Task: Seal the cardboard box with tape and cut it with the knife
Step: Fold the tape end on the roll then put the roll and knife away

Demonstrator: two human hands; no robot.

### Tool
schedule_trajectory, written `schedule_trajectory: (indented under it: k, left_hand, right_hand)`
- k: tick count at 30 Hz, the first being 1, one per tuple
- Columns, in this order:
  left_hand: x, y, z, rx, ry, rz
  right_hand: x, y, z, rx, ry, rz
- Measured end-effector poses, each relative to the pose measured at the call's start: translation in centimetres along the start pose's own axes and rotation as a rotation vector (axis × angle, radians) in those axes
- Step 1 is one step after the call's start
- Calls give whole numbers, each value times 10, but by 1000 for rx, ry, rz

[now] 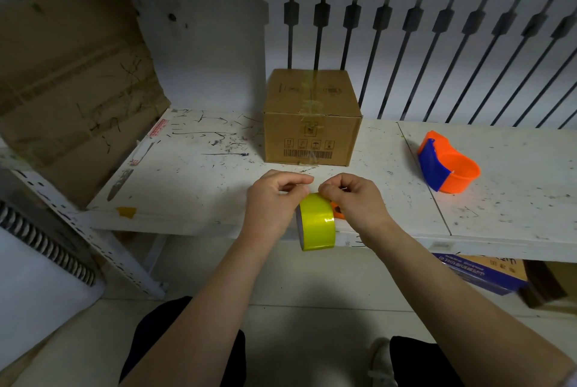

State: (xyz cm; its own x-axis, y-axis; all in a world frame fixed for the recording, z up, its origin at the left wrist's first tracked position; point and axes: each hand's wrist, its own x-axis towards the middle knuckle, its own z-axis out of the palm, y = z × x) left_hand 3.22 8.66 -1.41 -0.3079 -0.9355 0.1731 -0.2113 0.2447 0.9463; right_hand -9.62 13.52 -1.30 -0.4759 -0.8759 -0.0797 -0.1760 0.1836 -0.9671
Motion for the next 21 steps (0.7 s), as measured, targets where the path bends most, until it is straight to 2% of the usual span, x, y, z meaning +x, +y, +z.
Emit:
schedule_trajectory:
  k: [10, 21]
  left_hand:
    - [1, -3, 3, 6, 1, -67]
    - [2, -2, 4, 178, 16, 27]
  right_hand:
    - [-2, 2, 0, 1, -35, -50]
    - [-2, 2, 0, -33, -39, -87]
